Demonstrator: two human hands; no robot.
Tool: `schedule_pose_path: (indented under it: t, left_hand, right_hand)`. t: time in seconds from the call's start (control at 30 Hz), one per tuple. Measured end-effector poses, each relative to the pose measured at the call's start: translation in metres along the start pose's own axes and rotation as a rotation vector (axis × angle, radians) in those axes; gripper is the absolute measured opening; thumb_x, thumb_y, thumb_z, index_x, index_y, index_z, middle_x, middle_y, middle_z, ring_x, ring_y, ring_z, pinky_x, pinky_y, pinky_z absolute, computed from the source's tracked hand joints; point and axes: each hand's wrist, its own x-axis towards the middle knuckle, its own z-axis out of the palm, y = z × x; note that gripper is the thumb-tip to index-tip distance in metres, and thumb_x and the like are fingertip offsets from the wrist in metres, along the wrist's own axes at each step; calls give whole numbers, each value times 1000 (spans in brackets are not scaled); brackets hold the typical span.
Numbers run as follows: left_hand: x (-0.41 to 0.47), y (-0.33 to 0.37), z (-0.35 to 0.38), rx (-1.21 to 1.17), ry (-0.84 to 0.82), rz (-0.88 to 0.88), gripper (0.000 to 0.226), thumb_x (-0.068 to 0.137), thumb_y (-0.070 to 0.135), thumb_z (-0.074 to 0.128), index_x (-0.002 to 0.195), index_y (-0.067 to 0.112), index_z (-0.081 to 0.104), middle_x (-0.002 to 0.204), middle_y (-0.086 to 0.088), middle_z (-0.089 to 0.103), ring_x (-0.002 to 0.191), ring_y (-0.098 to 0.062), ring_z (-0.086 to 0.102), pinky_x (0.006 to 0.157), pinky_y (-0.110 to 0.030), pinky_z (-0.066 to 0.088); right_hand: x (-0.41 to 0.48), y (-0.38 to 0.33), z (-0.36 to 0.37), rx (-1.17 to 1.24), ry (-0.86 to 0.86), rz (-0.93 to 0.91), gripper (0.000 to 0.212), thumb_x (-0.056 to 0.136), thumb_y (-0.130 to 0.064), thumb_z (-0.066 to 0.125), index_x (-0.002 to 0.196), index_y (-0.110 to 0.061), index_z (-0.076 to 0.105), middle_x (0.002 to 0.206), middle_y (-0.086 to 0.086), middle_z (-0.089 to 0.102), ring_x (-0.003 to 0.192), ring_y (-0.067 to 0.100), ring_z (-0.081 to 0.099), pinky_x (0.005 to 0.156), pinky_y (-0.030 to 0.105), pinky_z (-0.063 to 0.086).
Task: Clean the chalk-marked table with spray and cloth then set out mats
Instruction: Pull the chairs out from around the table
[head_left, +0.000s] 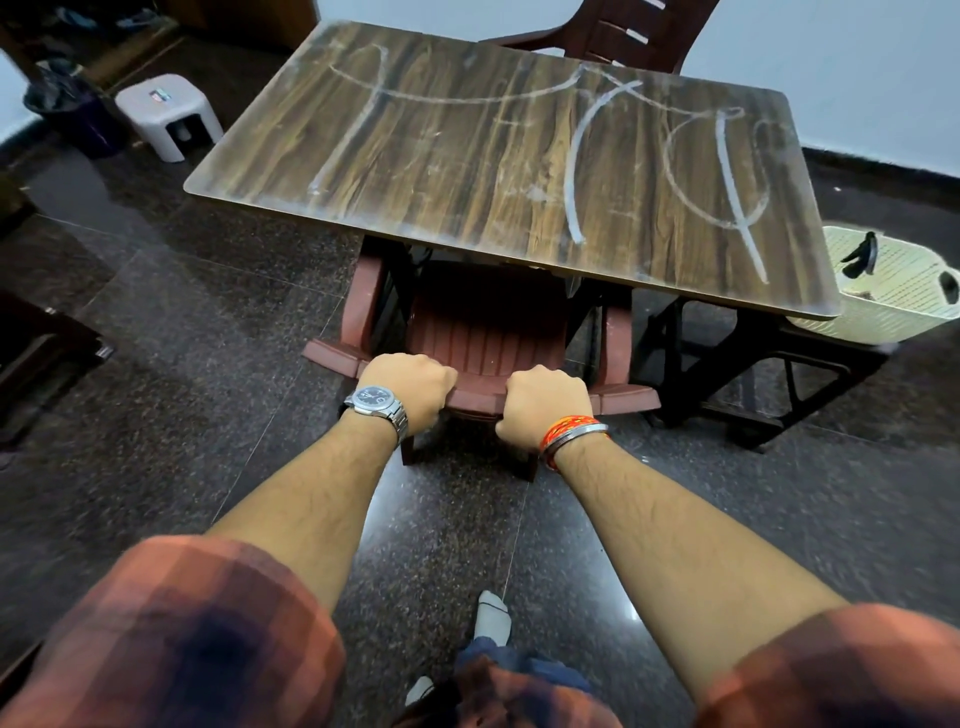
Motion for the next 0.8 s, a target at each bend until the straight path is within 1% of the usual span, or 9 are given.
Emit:
schedule_pose_path:
  t: [0.13,0.2,0.27,0.3,0.4,0.5,0.6,0.7,0.8]
  left_hand:
    - [-1,2,-1,-20,20,-38,16,80,24,58,95,23,59,99,-1,70,90,-30,67,62,-32,42]
    - [0,0,1,-29,25,-17,19,79,34,61,94,23,59,97,1,70,89,-27,68,63,-31,44]
    - [-1,-6,4,-108,41,39,41,77,58,61,100,25,62,97,4,71,91,-24,68,66,-31,50]
    - [-3,-12,4,-169,53,65,55,74,69,57,108,27,63,102,5,71,95,-22,68,71,-32,52]
    - [-12,-33,-2,-325,153,77,84,68,85,46,128,27,59,118,8,68,106,-17,65,83,-31,52]
    - [-23,-62,-9,-370,276,-10,86,76,81,38,133,20,57,126,3,67,112,-19,64,89,-33,52]
    - [-28,-95,-8,-427,382,-213,76,89,67,33,141,15,51,140,-3,58,124,-23,58,99,-36,48]
    - [-25,-140,0,-432,374,-382,67,98,53,37,152,14,34,156,-6,39,140,-25,42,112,-39,35]
    - [-18,-190,10,-407,367,-482,68,100,49,39,156,13,24,162,-8,27,145,-27,32,117,-42,27]
  right_hand:
    - [1,2,1,-5,-2,-2,33,75,-42,58,96,-17,61,98,8,65,88,32,62,69,35,43]
    - [2,6,4,5,30,-83,50,75,-64,51,96,-19,63,100,5,66,90,30,63,72,36,47]
    - [1,7,5,45,39,-204,78,70,-87,33,106,-24,64,110,-2,65,100,25,62,77,37,48]
    - [2,7,3,105,52,-242,85,69,-89,28,115,-26,62,118,-5,63,107,22,60,82,37,48]
    - [16,-2,-5,332,136,-260,81,79,-79,25,127,-22,57,131,-4,59,120,17,53,96,33,44]
    - [43,-23,-8,361,187,-296,67,90,-64,31,132,-17,54,137,1,55,127,18,48,104,32,39]
    - [73,-51,-14,389,234,-329,60,95,-49,42,139,-9,44,146,10,45,136,22,38,111,37,32]
    - [105,-88,-21,320,270,-375,66,96,-44,44,147,-6,29,155,12,28,144,25,22,115,43,24]
    - [141,-128,-28,256,321,-379,72,95,-46,43,151,-7,19,159,10,15,146,24,11,117,43,16]
